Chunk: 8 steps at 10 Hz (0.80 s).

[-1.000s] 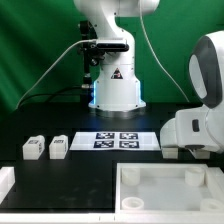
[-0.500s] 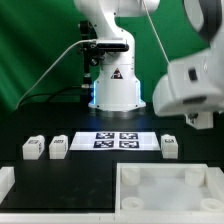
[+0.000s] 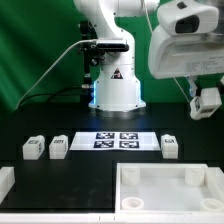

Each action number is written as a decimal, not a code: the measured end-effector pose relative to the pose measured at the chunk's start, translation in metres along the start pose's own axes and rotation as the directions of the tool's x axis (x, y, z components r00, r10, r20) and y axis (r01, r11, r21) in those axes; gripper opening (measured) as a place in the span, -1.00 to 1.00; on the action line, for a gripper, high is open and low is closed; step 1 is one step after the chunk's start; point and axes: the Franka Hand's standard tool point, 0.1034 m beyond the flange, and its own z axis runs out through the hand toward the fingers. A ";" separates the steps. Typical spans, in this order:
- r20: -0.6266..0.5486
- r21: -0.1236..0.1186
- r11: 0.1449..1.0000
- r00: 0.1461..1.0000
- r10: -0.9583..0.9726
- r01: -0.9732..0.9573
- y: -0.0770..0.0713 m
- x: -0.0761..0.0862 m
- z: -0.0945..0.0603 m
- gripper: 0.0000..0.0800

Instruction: Assemble one leg

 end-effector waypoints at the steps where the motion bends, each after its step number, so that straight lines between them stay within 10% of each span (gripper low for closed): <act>1: -0.112 0.001 1.000 0.994 -0.001 0.001 0.001 0.003 -0.002 -0.27; 5: -0.544 -0.046 0.993 0.831 -0.115 0.107 0.035 0.070 -0.033 -0.27; 8: -0.757 -0.092 0.992 0.642 -0.125 0.085 0.043 0.067 -0.030 -0.27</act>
Offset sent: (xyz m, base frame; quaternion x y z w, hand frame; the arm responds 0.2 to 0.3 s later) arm 0.1000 -0.0332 0.0154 0.0663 0.2469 -0.0895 0.9626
